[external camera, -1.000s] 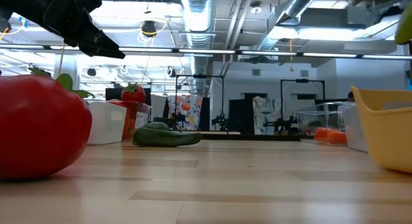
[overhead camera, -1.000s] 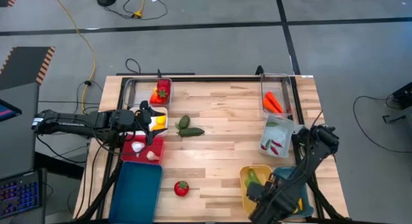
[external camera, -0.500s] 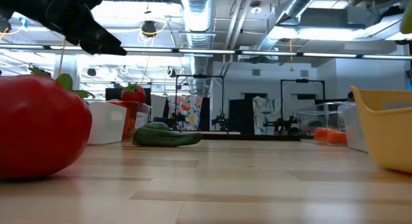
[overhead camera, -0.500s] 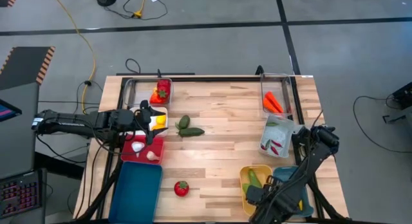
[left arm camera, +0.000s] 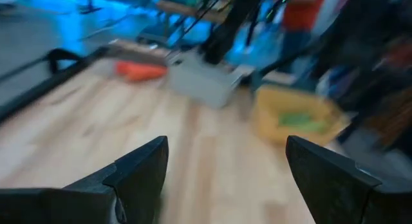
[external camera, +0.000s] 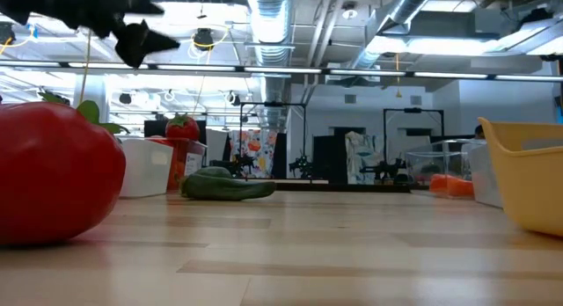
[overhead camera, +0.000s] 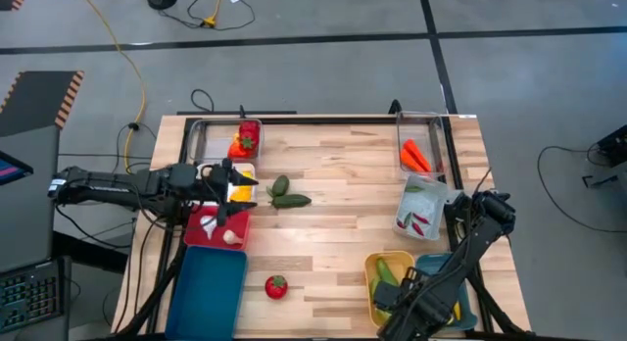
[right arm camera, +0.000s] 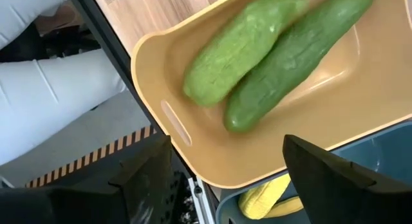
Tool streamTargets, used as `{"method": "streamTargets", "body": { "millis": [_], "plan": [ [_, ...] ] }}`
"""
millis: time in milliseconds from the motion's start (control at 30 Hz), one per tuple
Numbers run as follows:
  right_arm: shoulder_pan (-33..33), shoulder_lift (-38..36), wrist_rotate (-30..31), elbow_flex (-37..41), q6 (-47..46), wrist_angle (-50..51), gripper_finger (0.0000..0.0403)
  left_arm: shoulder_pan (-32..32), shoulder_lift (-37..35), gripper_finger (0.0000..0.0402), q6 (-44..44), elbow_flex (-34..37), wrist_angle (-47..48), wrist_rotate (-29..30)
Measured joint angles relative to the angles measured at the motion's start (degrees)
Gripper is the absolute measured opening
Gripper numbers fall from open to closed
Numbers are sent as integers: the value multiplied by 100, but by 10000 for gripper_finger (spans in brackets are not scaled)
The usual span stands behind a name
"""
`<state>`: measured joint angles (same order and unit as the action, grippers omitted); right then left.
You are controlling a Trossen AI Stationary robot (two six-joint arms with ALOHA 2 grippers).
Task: Sort produce into baskets
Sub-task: Put the red tomato into the left transparent bin
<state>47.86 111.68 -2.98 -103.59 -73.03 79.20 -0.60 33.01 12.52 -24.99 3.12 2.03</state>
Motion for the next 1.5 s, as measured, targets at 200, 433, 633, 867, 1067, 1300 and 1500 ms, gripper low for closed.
{"method": "streamTargets", "body": {
  "millis": [200,433,633,867,1067,1300,1500],
  "plan": [
    [0,0,0,0,-2,-29,327,-72,271,302,174,-4,-1036,-1332],
    [0,0,0,0,-2,-42,327,-837,1132,302,-572,-634,-282,-1170],
    [0,0,0,0,-2,-52,327,-1503,2135,302,-499,-1544,885,-360],
    [0,0,0,0,-2,-69,327,-1876,3096,302,145,-2371,1724,-675],
    [0,0,0,2,-2,-194,327,-2080,3694,314,476,-2715,1763,-989],
    [-2,0,1,2,-2,-381,327,-2283,4174,367,578,-3043,1851,-1036],
    [-1,0,2,2,0,-385,327,-2533,4541,397,926,-3159,1837,-929]
  ]
}}
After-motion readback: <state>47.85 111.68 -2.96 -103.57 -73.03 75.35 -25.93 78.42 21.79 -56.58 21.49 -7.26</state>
